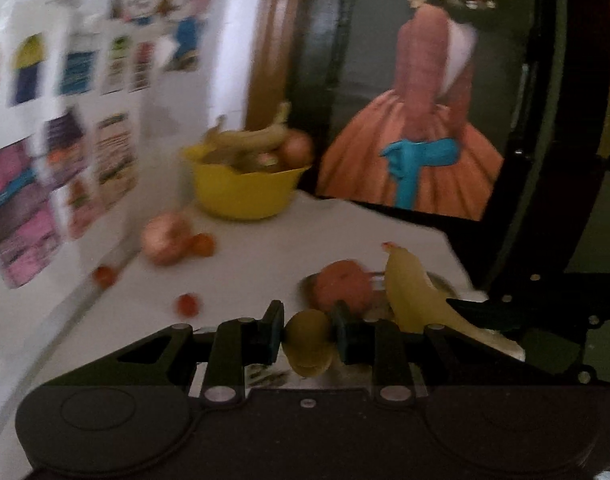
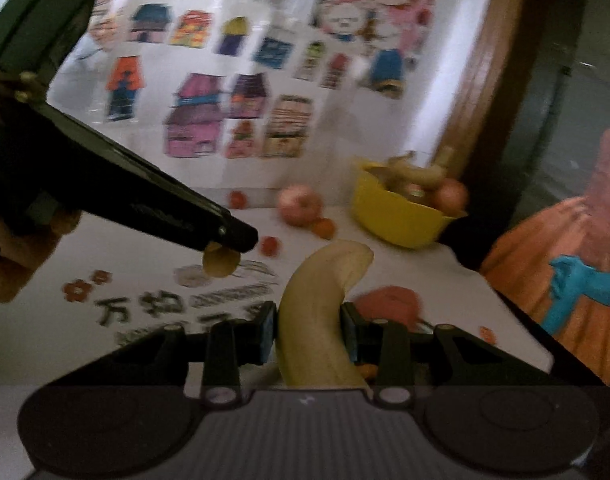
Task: Organize fruits
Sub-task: 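Carry the kiwi in the left tool while the right tool carries the banana to the tray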
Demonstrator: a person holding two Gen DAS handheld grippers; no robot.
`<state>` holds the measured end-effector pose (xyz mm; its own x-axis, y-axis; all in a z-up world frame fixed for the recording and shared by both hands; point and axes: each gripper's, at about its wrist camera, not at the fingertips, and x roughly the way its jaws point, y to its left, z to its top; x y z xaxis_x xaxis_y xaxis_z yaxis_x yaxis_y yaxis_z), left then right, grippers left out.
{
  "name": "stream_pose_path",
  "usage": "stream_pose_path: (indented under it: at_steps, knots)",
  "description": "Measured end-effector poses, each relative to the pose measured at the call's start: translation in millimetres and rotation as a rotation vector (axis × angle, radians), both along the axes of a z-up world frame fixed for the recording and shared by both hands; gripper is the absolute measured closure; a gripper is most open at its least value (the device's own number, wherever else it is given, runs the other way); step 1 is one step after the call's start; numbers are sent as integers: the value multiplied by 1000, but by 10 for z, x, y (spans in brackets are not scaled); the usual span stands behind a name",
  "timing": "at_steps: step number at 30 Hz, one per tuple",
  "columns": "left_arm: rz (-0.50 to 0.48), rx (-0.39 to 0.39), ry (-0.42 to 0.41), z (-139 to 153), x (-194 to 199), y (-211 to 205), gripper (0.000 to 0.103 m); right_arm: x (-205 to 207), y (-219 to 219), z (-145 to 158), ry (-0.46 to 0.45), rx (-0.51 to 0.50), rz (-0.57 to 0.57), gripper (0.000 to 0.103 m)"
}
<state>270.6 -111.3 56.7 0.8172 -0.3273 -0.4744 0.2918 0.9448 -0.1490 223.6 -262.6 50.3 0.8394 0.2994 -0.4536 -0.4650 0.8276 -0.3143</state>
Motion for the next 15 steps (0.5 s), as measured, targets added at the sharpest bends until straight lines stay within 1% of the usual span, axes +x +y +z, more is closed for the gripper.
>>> stream_pose_path:
  at_steps: [5, 9, 15]
  knots:
    - [-69, -16, 4, -8, 162, -441, 75, 105, -390, 41, -10, 10, -86, 65]
    - [-110, -28, 15, -97, 314, -711, 75, 232, -660, 9, -6, 26, -128, 65]
    - [-156, -43, 23, -282, 526, -892, 75, 446, -947, -106, -9, 73, -157, 65]
